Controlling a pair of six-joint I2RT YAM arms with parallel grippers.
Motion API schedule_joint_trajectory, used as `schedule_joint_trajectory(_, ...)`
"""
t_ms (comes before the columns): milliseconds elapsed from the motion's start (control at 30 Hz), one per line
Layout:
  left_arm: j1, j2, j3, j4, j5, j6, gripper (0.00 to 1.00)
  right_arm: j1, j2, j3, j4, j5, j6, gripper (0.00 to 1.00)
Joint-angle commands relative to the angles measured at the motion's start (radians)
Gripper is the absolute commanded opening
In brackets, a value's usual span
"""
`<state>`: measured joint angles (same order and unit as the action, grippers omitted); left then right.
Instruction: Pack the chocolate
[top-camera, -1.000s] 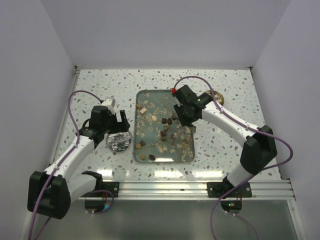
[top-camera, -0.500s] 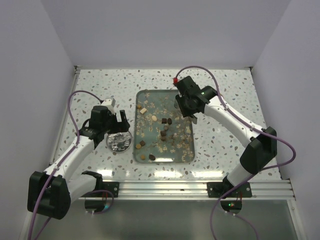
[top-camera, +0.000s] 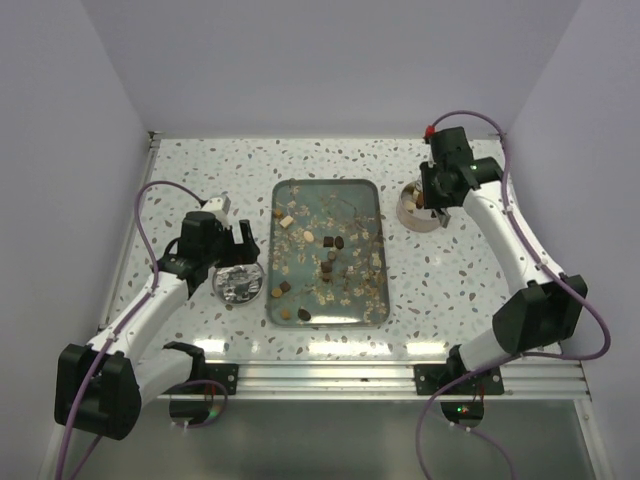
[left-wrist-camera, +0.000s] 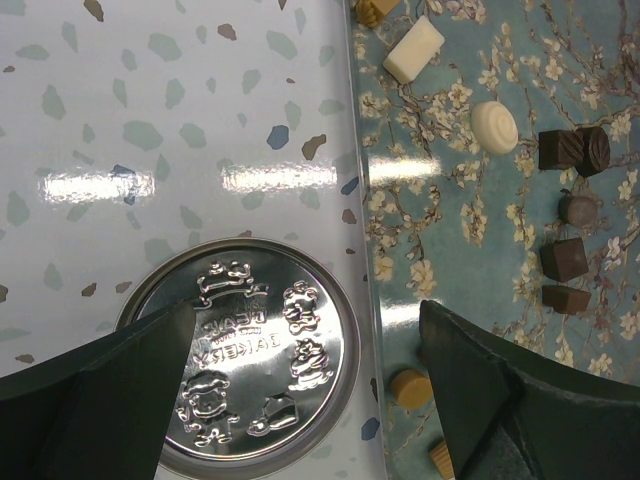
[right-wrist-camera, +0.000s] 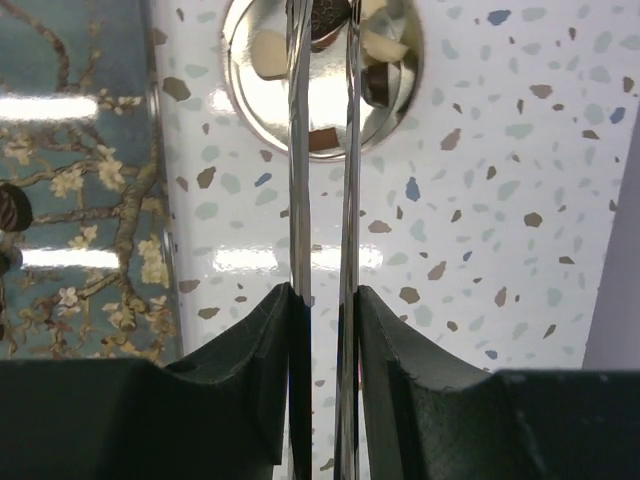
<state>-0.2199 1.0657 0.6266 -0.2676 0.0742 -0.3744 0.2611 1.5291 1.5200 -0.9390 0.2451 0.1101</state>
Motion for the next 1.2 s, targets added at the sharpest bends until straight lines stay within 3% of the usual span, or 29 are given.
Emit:
schedule_joint_trajectory(0, 0.004, -0.018, 0.015, 0.039, 0.001, 0.02, 1.0, -0.045, -0.06, 0.0, -0.003, -0.021, -0.043, 0.29)
schedule_joint_trajectory(200, 0.004, -0.015, 0.019, 0.036, -0.002, 0.022, 1.0, -0.068, -0.073, -0.024, 0.003, -0.035, -0.046, 0.3)
schedule_joint_trajectory(500, 0.004, -0.012, 0.024, 0.031, -0.001, 0.025, 1.0, -0.069, -0.076, -0.031, 0.005, -0.032, -0.044, 0.41)
schedule_joint_trajectory(967, 0.004, -0.01, 0.024, 0.033, 0.001, 0.026, 1.0, -0.068, -0.09, -0.03, -0.003, -0.082, -0.038, 0.4)
schedule_joint_trajectory(1167, 0.004, -0.003, 0.027, 0.036, 0.009, 0.025, 1.0, 0.035, -0.104, -0.067, 0.002, -0.102, 0.008, 0.39)
